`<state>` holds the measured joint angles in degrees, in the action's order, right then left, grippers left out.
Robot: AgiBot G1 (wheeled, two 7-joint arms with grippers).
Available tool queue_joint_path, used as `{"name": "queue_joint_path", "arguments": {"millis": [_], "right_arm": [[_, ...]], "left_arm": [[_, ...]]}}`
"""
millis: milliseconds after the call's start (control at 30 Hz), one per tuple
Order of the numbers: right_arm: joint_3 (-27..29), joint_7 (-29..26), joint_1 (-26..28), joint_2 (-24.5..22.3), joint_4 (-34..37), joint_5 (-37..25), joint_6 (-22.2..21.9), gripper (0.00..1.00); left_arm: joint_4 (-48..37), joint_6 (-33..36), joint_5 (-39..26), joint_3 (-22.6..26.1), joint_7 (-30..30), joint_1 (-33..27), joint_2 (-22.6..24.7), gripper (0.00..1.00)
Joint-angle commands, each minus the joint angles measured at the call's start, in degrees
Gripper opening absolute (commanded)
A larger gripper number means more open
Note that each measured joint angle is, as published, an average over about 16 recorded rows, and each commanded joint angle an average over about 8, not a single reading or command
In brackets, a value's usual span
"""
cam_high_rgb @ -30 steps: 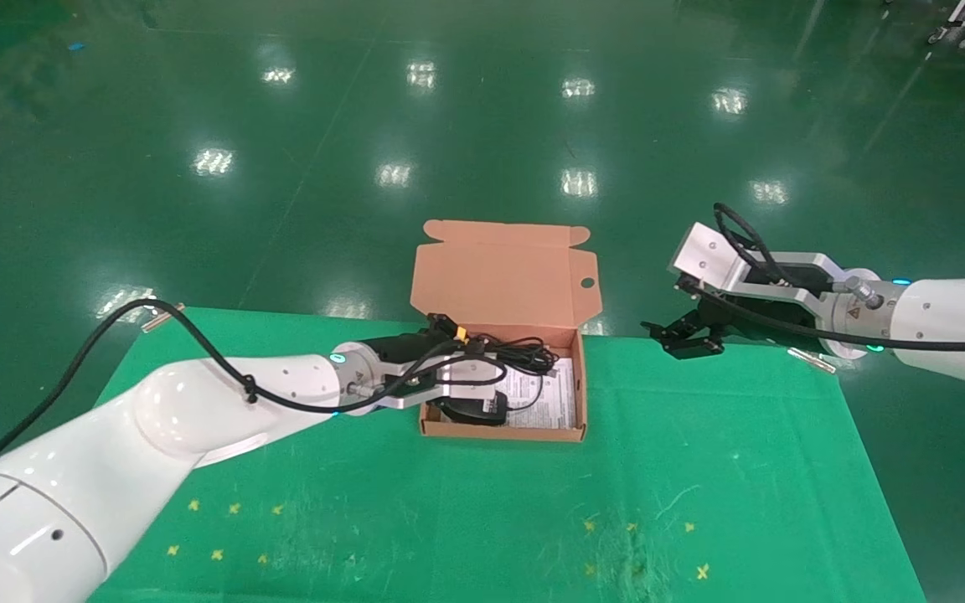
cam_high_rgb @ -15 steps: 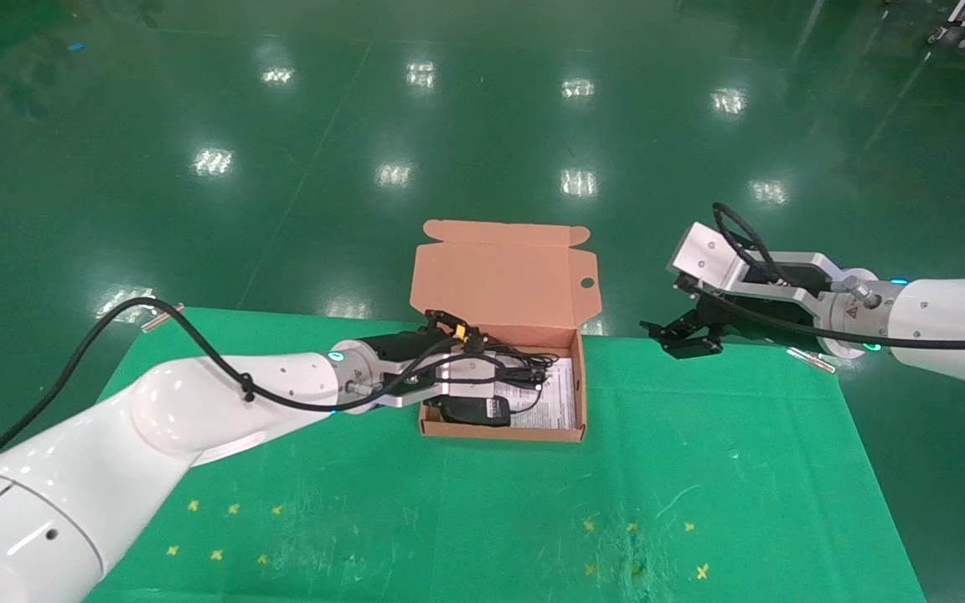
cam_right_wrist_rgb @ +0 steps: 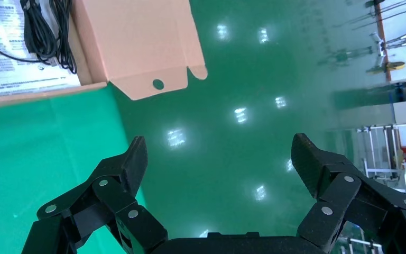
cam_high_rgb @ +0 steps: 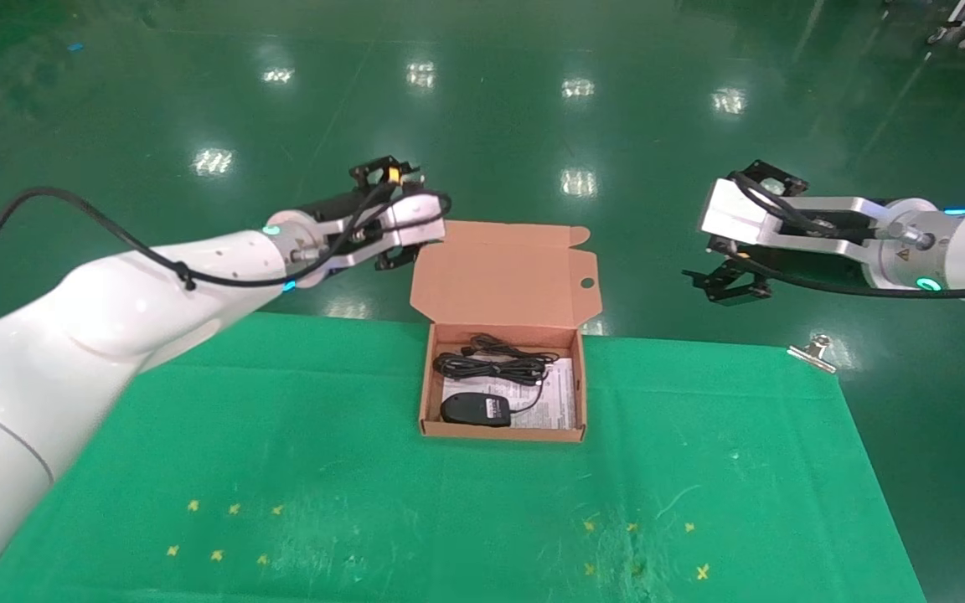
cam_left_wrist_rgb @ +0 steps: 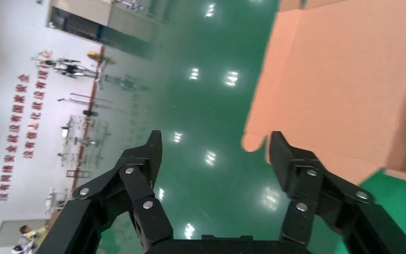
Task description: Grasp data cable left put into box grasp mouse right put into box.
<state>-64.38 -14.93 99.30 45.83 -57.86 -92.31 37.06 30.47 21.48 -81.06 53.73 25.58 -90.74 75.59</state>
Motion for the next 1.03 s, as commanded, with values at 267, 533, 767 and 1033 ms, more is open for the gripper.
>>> {"name": "queue_joint_path", "arguments": {"millis": [267, 533, 767, 1033], "right_arm": [[3.4, 1.5, -2.3, -1.2, -1.7, 3.1, 5.5, 1.0], [10.2, 1.9, -7.6, -2.6, -3.8, 10.2, 11.9, 1.0], [16.1, 2.3, -12.3, -3.9, -5.6, 16.4, 17.6, 1.0], [21.5, 2.6, -16.6, -5.1, -7.3, 22.2, 22.9, 1.0]], "left_arm": [[3.6, 5.3, 4.0, -4.0, -4.0, 2.1, -3.9, 1.0], [9.6, 14.3, 9.4, -9.2, -9.0, 6.3, -9.5, 1.0], [14.9, 22.3, 14.1, -13.7, -13.3, 9.9, -14.5, 1.0], [19.9, 29.6, 18.5, -17.9, -17.4, 13.3, -19.1, 1.0]]}}
